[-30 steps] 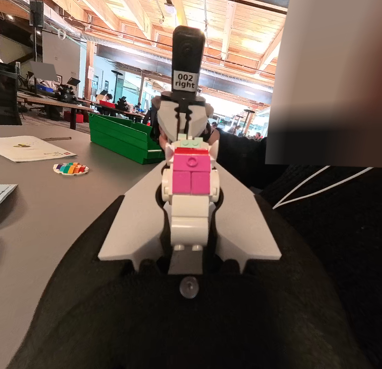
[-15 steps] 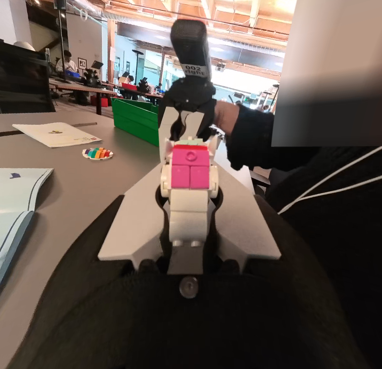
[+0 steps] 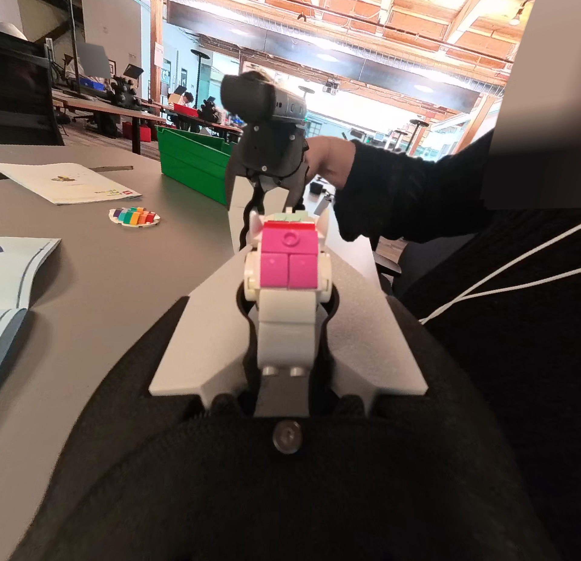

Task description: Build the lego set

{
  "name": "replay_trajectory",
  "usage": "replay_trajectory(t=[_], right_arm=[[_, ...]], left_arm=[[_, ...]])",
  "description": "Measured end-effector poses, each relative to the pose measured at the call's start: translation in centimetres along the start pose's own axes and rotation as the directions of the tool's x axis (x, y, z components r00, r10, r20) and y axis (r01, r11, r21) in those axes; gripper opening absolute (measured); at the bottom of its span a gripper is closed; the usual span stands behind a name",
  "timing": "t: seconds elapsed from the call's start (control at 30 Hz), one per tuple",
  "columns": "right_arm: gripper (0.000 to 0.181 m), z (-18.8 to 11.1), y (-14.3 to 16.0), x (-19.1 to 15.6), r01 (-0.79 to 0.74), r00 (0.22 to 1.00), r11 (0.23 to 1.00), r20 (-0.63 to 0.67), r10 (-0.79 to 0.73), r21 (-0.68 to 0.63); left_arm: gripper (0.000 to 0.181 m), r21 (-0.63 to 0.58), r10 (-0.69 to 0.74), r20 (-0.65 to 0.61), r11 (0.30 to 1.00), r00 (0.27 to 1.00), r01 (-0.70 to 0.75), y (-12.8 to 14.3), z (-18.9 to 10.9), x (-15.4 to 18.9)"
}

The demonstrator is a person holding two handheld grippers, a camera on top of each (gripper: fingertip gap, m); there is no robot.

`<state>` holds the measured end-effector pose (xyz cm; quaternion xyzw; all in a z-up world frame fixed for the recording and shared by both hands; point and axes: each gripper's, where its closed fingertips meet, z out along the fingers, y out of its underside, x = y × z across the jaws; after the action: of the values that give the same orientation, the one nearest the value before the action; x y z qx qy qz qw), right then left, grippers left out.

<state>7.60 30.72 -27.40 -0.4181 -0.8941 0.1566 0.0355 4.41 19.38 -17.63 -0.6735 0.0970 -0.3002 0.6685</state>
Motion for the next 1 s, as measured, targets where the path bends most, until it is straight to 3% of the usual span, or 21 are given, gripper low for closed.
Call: replay_trajectory(t=[0.03, 0.3, 0.43, 0.5, 0.57, 0.63, 0.8, 1.0], right_arm=[[0.007, 0.0, 0.0, 0.0, -0.011, 1.000, 1.000, 0.001, 0.011, 0.024], [0.017, 0.1, -0.1, 0.0, 0.016, 0.999, 0.987, -0.049, -0.008, 0.162], [0.006, 0.2, -0.8, 0.2, 0.070, 0.994, 0.973, -0.100, -0.049, 0.219], [0.006, -1.7, -4.1, -0.7, 0.028, 0.999, 0.903, -0.040, -0.012, 0.429], [0.006, -5.0, -8.3, -2.4, -0.053, 0.995, 0.746, 0.094, -0.013, 0.664], [0.006, -7.1, -10.7, -3.6, -0.083, 0.987, 0.636, 0.152, -0.055, 0.767], [0.006, -8.1, -12.7, -5.8, -0.119, 0.953, 0.567, 0.255, -0.166, 0.815], [0.006, -8.0, -13.2, -6.3, -0.112, 0.943, 0.581, 0.271, -0.194, 0.806]], left_arm=[[0.037, 0.002, -0.008, -0.003, 1.000, 1.000, 0.008, 0.0, 0.0, 0.0], [0.037, -0.002, -0.032, -0.012, 0.999, 0.999, 0.032, 0.1, 0.1, 0.0], [0.037, 0.001, -0.027, -0.003, 1.000, 1.000, 0.027, 0.1, 0.1, -0.2], [0.037, 0.014, -0.020, 0.003, 1.000, 1.000, 0.020, -0.1, 0.0, -0.2], [0.037, 0.038, -0.033, -0.021, 0.999, 0.999, 0.034, -0.4, 0.0, 0.0], [0.037, 0.061, -0.056, -0.050, 0.996, 0.997, 0.059, -0.7, 0.0, 0.3], [0.037, 0.097, -0.097, -0.092, 0.990, 0.991, 0.105, -1.3, -0.3, 0.5], [0.037, 0.101, -0.090, -0.089, 0.990, 0.992, 0.099, -1.4, -0.5, 0.5]])
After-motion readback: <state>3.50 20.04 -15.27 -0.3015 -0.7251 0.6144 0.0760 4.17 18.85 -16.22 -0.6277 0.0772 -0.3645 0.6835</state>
